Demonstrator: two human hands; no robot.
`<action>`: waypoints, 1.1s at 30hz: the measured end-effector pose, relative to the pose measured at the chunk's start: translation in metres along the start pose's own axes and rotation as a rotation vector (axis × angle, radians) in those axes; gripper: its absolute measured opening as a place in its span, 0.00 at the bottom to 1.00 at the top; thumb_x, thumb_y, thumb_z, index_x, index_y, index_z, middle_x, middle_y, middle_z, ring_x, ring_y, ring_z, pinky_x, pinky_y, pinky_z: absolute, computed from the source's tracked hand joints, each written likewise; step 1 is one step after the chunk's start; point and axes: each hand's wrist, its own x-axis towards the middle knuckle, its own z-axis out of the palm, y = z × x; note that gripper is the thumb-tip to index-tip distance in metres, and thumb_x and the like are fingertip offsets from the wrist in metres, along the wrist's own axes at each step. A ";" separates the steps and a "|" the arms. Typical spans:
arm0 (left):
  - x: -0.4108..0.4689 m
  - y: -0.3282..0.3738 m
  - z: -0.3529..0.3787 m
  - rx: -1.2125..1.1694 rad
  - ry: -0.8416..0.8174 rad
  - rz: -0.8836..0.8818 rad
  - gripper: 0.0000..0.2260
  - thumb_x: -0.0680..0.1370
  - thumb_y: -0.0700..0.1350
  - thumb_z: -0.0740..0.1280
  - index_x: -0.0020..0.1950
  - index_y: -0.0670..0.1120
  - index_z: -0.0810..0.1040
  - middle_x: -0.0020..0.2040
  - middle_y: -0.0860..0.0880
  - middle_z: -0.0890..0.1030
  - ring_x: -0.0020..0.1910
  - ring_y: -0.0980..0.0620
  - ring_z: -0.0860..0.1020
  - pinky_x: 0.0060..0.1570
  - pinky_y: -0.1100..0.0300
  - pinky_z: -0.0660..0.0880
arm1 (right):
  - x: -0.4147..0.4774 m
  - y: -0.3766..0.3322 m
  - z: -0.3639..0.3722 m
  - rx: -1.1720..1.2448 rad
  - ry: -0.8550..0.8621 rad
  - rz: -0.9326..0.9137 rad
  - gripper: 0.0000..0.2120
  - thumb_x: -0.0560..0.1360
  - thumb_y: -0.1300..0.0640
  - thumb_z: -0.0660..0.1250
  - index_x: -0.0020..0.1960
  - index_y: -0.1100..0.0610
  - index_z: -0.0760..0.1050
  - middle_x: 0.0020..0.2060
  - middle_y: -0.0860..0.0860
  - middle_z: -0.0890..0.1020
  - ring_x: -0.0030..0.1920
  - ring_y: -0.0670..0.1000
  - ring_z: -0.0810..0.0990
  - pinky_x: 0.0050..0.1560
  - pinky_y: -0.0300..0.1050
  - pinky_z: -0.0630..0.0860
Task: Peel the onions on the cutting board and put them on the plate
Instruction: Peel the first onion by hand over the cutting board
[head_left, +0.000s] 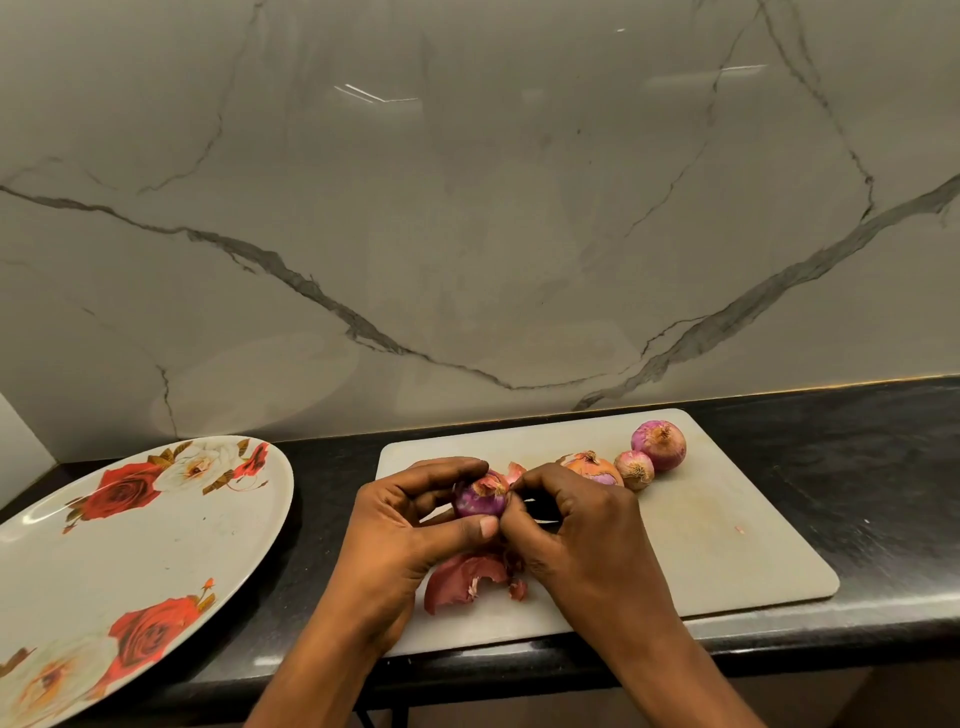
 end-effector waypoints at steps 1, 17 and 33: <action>0.000 0.000 0.000 -0.007 -0.004 -0.005 0.24 0.65 0.31 0.79 0.60 0.41 0.86 0.59 0.44 0.87 0.61 0.45 0.85 0.54 0.50 0.85 | 0.000 0.000 0.000 0.007 -0.004 0.009 0.04 0.79 0.52 0.72 0.52 0.50 0.84 0.41 0.39 0.83 0.47 0.37 0.83 0.43 0.27 0.79; 0.000 0.005 -0.003 -0.178 -0.074 -0.069 0.21 0.69 0.30 0.78 0.62 0.40 0.86 0.62 0.41 0.85 0.62 0.40 0.84 0.54 0.52 0.85 | 0.002 0.010 -0.004 0.198 0.099 0.190 0.07 0.76 0.57 0.76 0.53 0.48 0.87 0.44 0.38 0.87 0.47 0.36 0.85 0.48 0.33 0.83; -0.001 0.005 -0.004 -0.125 -0.136 -0.074 0.24 0.70 0.29 0.74 0.66 0.39 0.82 0.64 0.43 0.85 0.65 0.43 0.83 0.56 0.54 0.83 | 0.005 0.007 -0.007 0.264 0.015 0.156 0.06 0.76 0.59 0.77 0.50 0.50 0.89 0.39 0.39 0.88 0.42 0.38 0.86 0.43 0.29 0.80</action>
